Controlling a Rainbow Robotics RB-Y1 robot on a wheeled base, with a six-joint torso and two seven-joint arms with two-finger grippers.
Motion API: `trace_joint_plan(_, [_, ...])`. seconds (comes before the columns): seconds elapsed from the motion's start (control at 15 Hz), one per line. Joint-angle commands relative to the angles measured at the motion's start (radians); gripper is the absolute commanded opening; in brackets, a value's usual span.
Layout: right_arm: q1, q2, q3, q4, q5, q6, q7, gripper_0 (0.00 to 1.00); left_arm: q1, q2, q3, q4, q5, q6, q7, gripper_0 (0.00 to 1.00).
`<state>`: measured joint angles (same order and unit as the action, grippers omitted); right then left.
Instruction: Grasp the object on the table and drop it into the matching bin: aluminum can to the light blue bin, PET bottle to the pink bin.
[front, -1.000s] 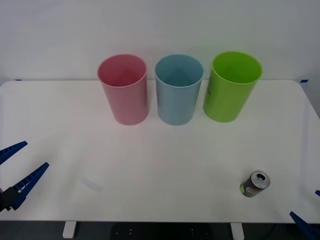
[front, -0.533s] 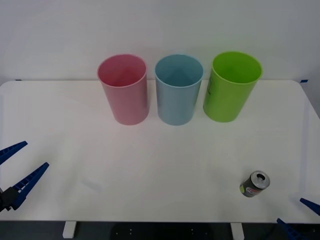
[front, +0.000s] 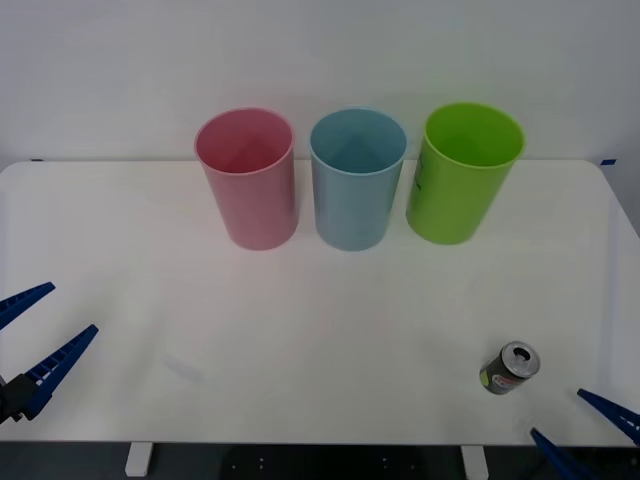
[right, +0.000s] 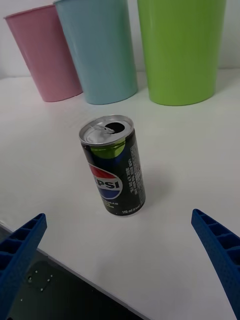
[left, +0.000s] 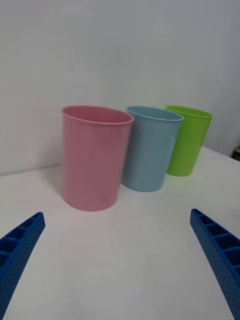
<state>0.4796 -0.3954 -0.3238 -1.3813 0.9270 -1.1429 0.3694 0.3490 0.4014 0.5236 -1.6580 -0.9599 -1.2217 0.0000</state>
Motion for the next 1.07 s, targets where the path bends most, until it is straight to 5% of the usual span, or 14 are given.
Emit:
trace_joint_plan(0.07, [-0.044, 0.038, 0.002, 0.031, 0.021, 0.000, 0.028, 1.00, 0.000, 0.000, 0.000, 0.000, 0.000, 0.000, 0.000, 1.00])
trace_joint_plan(1.07, [-0.193, 0.110, 0.085, 0.079, 0.049, 0.167, 0.108, 1.00, 0.000, 0.000, 0.000, 0.000, 0.000, 0.000, 0.000, 1.00])
